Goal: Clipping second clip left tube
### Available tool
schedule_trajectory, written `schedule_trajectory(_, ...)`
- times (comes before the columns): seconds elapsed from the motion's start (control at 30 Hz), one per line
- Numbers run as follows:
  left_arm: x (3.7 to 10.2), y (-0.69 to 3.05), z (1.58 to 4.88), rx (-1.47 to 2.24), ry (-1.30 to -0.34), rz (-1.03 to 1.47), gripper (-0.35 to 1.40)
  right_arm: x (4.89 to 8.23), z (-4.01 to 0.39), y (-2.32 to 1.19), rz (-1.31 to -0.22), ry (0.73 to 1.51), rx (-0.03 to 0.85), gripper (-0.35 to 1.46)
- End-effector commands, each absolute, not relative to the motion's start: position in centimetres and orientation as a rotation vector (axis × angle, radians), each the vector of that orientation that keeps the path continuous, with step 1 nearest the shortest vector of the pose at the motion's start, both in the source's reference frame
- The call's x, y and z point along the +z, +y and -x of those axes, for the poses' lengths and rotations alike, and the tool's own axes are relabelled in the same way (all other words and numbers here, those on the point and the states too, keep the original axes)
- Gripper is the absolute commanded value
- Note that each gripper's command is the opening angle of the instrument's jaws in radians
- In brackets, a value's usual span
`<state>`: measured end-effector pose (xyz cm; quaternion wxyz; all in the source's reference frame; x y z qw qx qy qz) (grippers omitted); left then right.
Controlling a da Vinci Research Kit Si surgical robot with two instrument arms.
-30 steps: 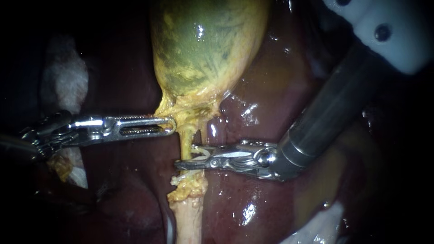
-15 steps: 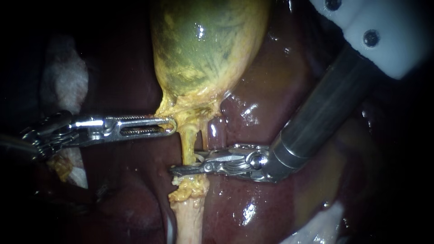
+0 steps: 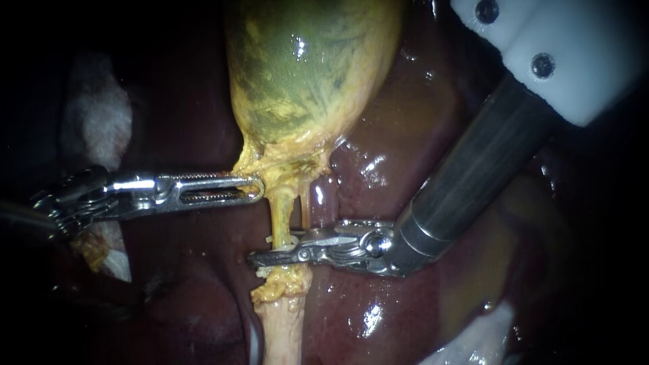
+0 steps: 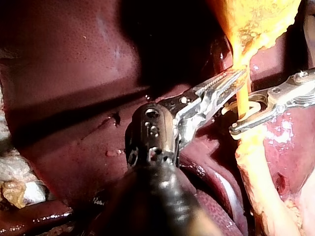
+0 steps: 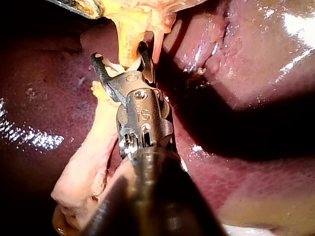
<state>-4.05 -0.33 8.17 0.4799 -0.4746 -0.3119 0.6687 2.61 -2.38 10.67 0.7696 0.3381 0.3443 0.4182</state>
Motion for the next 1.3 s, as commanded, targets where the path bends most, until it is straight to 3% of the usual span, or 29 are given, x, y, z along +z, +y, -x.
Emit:
schedule_trajectory(0.03,8.17,-0.33,4.05,1.632,-0.761,1.158,-0.06,10.67,-2.61,-2.38,-0.734,0.747,0.907,0.58)
schedule_trajectory(0.6,8.16,-0.34,4.06,1.632,-0.761,1.158,-0.06,10.69,-2.61,-2.36,-0.742,0.744,0.881,0.50)
schedule_trajectory(0.93,8.16,-0.34,4.07,1.632,-0.760,1.158,-0.06,10.71,-2.58,-2.34,-0.826,0.736,0.795,0.13)
schedule_trajectory(1.3,8.16,-0.34,4.07,1.632,-0.760,1.158,-0.06,10.78,-2.51,-2.27,-0.832,0.735,0.790,-0.19)
